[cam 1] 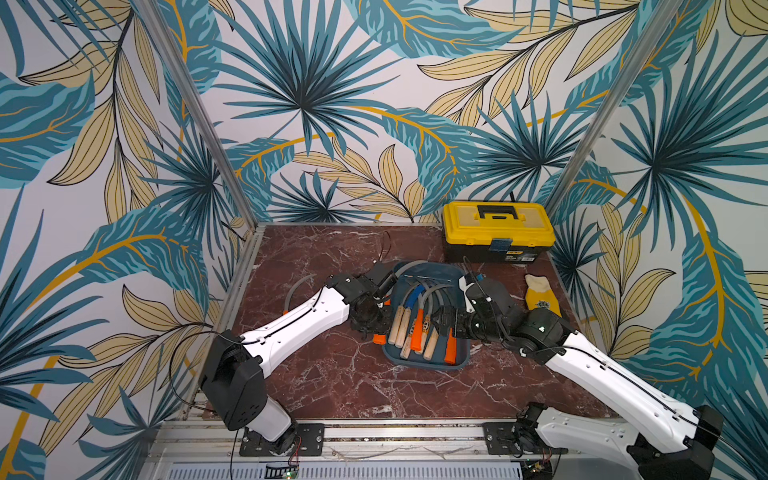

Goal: Put small sickles into storage boxes
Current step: Place the sickle in the storage box.

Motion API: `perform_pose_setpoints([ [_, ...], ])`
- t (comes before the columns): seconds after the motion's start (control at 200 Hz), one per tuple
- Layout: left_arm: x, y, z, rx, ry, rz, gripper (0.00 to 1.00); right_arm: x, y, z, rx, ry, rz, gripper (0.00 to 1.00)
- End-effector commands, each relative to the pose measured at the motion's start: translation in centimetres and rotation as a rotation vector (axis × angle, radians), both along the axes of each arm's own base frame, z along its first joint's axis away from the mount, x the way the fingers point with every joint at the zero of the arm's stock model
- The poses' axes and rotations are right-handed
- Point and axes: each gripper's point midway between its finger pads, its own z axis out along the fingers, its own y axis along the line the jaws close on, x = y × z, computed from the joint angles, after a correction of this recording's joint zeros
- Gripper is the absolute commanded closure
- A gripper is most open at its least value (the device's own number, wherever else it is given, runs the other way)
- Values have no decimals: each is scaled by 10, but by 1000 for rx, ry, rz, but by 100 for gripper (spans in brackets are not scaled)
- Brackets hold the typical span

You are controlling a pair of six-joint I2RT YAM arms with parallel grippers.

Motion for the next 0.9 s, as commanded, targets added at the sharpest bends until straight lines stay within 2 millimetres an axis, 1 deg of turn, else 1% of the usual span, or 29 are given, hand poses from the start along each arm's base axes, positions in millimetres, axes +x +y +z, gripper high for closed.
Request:
perform_pose_setpoints([
  [0.0,4,-15,6,-2,-26,-12,82,-10,-17,-13,-48,35,-39,1],
  [0.265,7,-40,-1,6,-17,-62,82,-20,-34,-10,-65,23,-61,1],
  [0.476,17,-51,-11,24,-9,-91,82,-25,-44,-9,-89,10,-72,1],
  [0.721,27,-58,-35,67,22,-116,82,-25,-48,-9,-118,6,-68,0],
  [0.896,34,-58,-55,88,62,-124,82,-23,-49,-13,-139,4,-66,0],
])
